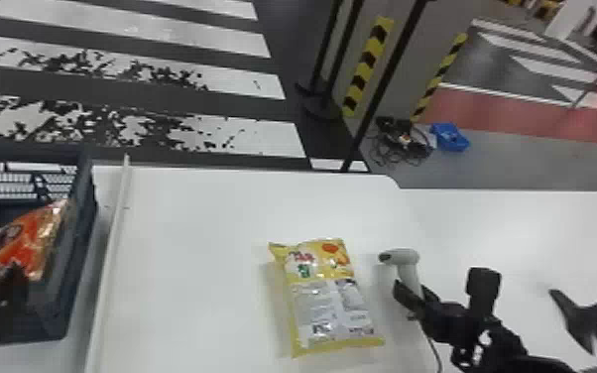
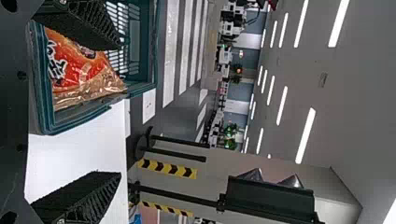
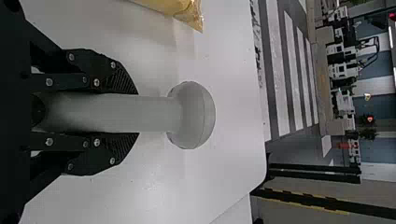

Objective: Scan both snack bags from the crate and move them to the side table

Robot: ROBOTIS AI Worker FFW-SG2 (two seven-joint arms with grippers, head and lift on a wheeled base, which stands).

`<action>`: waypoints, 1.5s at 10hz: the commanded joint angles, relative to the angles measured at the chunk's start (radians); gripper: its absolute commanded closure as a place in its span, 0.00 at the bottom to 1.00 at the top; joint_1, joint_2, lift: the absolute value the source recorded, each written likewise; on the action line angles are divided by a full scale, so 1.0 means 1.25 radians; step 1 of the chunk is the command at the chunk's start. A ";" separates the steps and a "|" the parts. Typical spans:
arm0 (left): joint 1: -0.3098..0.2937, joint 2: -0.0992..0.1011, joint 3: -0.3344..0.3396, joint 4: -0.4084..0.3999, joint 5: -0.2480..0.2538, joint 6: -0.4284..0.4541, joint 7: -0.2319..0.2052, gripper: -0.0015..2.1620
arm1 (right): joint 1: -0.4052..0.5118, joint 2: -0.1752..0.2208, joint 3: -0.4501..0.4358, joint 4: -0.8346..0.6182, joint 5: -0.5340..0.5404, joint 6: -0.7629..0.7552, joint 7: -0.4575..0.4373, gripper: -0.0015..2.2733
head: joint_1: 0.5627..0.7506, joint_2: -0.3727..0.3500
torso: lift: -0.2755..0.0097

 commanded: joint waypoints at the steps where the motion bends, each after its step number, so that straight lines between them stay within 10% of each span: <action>1: -0.001 0.000 -0.001 0.000 0.000 0.000 0.000 0.01 | -0.001 0.000 0.003 0.008 -0.001 -0.015 0.000 0.43 | 0.70 0.04 | 0.63; 3: -0.004 0.000 -0.002 -0.001 0.000 0.000 0.000 0.01 | -0.002 -0.005 0.003 0.011 0.001 -0.022 0.000 0.00 | 0.70 0.04 | 0.63; 9: -0.009 0.011 -0.003 -0.002 0.004 -0.002 0.002 0.01 | 0.160 0.081 -0.041 -0.414 -0.015 0.201 -0.024 0.01 | 0.70 0.11 | 0.63; 15: -0.005 0.023 -0.005 0.006 0.005 -0.007 0.001 0.01 | 0.149 0.124 0.091 -0.477 0.063 0.258 -0.028 0.02 | 0.70 0.34 | 0.63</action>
